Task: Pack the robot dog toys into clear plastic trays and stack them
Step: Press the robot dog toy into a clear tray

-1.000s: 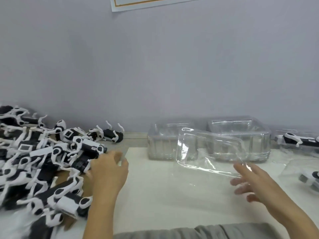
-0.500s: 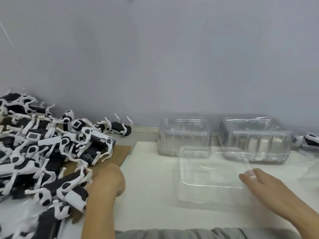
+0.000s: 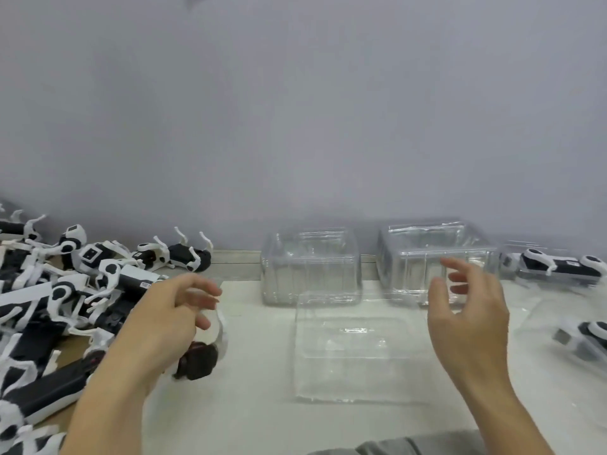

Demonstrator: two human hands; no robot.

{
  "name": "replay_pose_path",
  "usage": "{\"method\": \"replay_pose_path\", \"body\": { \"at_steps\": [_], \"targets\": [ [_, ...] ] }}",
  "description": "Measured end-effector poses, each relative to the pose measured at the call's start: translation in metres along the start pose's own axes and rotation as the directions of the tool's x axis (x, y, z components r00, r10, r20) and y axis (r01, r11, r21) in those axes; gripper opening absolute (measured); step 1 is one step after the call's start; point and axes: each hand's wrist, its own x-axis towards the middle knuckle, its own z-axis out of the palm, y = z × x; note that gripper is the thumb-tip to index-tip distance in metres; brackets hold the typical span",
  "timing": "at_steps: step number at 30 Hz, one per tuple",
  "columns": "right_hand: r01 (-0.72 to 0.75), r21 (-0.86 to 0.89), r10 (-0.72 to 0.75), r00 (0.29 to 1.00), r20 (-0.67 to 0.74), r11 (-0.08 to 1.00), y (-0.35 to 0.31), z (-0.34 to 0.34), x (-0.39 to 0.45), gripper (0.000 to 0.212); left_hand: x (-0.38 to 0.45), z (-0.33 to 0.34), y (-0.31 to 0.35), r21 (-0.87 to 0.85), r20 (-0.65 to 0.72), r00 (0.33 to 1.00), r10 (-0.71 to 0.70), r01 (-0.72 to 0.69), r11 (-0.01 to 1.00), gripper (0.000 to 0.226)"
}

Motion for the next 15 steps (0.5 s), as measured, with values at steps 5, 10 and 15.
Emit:
{"method": "replay_pose_path", "body": {
  "at_steps": [5,10,15],
  "targets": [
    [0.050,0.275,-0.095,0.984,0.150,0.960,-0.034,0.019,-0.008,0.021,-0.014,0.032,0.045,-0.200,-0.041,0.930,0.364,-0.365,0.909,0.065],
    [-0.648,0.267,0.239,0.583,0.776,0.713,-0.058,0.043,-0.015,0.042,-0.035,0.074,0.068,-0.200,-0.036,0.793,0.608,-0.602,0.773,0.049],
    [-0.802,0.304,0.127,0.422,0.898,0.515,-0.048,0.041,-0.004,0.060,-0.050,0.098,0.075,-0.258,0.117,0.655,0.747,-0.706,0.659,0.043]
  ]
}}
